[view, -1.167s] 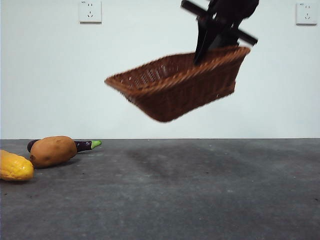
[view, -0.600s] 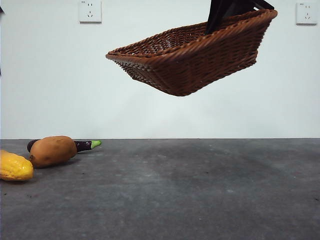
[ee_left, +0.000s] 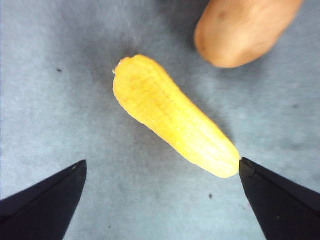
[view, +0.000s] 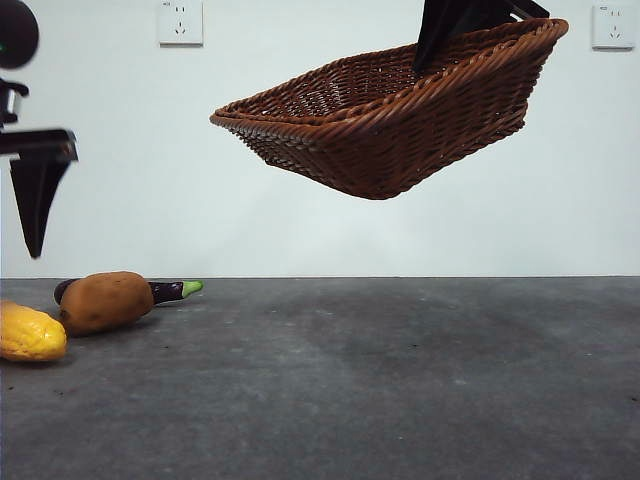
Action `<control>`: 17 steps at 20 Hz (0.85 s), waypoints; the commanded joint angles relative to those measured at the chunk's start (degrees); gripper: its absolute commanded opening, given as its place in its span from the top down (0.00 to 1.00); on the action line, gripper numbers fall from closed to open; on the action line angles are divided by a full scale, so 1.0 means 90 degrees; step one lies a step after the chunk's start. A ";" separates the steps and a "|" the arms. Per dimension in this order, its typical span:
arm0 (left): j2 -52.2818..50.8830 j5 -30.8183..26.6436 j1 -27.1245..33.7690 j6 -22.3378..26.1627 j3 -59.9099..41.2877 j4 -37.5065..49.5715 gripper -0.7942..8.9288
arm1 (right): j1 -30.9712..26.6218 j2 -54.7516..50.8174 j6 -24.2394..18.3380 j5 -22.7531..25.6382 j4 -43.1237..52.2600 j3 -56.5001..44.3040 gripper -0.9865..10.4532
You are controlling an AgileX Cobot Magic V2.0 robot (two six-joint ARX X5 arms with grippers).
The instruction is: Help me put the vegetables on the table into the basket
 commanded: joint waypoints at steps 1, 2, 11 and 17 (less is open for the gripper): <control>0.0294 -0.0160 -0.0155 -0.0182 -0.0019 0.0078 0.30 | 0.0002 -0.0080 0.0000 -0.0085 0.0087 0.0007 0.92; 0.0427 -0.0265 -0.0206 -0.0233 -0.0019 0.0100 0.30 | 0.0002 -0.0080 0.0000 -0.0102 0.0085 0.0007 0.92; 0.1319 -0.0486 -0.0386 -0.0508 -0.0019 0.0556 0.30 | 0.0005 -0.0080 -0.0141 -0.0274 0.0017 0.0007 0.92; 0.1430 -0.0503 -0.0478 -0.0452 -0.0019 0.0690 0.61 | 0.0005 -0.0080 -0.0189 -0.0272 0.0104 0.0007 0.92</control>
